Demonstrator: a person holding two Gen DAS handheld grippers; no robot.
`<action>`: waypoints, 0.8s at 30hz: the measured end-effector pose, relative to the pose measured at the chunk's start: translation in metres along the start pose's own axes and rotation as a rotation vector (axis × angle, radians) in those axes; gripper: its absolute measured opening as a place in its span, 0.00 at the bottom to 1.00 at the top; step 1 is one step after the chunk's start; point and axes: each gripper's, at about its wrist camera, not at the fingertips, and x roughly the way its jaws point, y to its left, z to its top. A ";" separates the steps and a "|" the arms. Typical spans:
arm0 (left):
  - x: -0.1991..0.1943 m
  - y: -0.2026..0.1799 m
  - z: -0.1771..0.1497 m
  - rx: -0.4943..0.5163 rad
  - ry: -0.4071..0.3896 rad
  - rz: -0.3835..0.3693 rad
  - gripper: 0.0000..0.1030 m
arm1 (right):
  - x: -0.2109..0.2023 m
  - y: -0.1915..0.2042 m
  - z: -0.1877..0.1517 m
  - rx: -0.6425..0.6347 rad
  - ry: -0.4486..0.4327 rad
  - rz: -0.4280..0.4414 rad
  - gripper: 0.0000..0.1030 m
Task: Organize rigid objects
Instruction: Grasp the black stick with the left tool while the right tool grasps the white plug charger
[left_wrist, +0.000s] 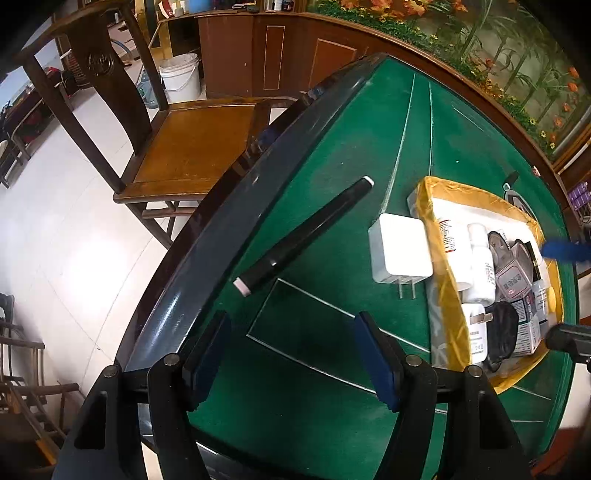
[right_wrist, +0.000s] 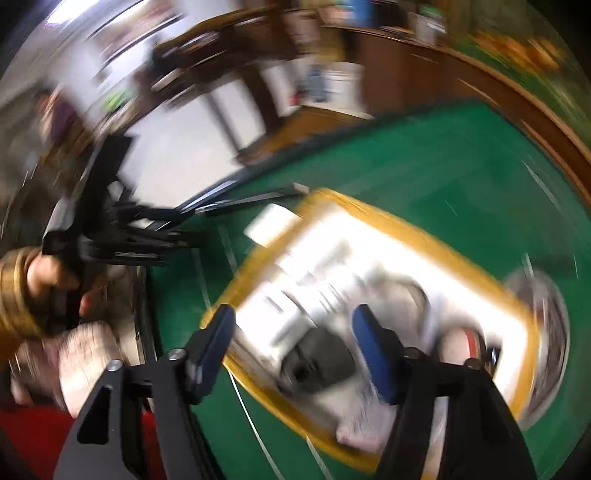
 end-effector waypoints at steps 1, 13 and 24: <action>0.001 0.001 0.000 -0.002 0.002 -0.001 0.70 | 0.005 0.005 0.009 -0.036 0.009 0.003 0.70; 0.007 0.025 0.003 -0.036 0.014 -0.057 0.70 | 0.135 0.037 0.078 -0.409 0.285 -0.039 0.70; 0.006 0.024 0.027 0.028 -0.012 -0.076 0.70 | 0.123 0.017 0.085 -0.247 0.196 0.008 0.52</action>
